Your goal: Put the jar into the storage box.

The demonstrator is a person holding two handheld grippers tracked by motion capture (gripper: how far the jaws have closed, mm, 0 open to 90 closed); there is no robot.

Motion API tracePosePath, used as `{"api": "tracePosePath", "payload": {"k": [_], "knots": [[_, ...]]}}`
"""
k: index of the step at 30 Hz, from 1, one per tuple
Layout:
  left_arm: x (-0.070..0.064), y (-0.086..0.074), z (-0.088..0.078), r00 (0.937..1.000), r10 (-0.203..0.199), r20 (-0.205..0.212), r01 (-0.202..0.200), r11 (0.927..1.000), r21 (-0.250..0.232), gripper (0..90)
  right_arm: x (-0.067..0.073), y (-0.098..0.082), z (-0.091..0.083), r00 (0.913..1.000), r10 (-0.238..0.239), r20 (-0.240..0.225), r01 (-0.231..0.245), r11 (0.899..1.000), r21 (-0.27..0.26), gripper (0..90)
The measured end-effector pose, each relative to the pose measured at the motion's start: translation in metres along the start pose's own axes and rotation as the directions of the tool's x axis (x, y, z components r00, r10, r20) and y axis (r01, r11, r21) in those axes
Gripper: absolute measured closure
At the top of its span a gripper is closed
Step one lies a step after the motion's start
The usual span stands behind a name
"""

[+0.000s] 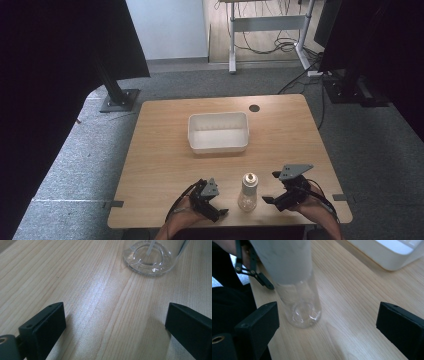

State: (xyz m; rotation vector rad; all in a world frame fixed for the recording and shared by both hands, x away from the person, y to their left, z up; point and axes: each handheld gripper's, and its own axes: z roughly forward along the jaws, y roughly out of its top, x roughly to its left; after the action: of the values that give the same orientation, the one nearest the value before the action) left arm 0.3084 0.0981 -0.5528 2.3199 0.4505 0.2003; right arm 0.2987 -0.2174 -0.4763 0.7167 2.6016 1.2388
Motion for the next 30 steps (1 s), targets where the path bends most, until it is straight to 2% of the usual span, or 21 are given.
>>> {"api": "tracePosePath", "payload": {"k": [7,16,25,30], "knots": [[0.000,0.000,0.000,1.0000,-0.001,0.000,0.001,1.0000,0.000,2.9,0.009,0.015,0.000,0.9987,-0.034,-0.039,0.034,0.999,-0.014,6.3],[0.000,0.000,0.000,1.0000,-0.001,0.000,0.001,1.0000,0.000,2.9,0.019,0.031,0.000,0.9924,-0.079,-0.095,0.074,0.996,-0.049,18.0],[0.000,0.000,0.000,1.0000,-0.001,0.000,0.001,1.0000,0.000,2.9,0.023,0.045,0.006,0.9885,-0.104,-0.110,0.099,0.994,-0.047,29.9],[0.000,0.000,0.000,1.0000,-0.001,0.000,0.001,1.0000,0.000,2.9,0.023,0.049,0.010,0.9893,-0.105,-0.101,0.102,0.994,-0.030,37.6]]}}
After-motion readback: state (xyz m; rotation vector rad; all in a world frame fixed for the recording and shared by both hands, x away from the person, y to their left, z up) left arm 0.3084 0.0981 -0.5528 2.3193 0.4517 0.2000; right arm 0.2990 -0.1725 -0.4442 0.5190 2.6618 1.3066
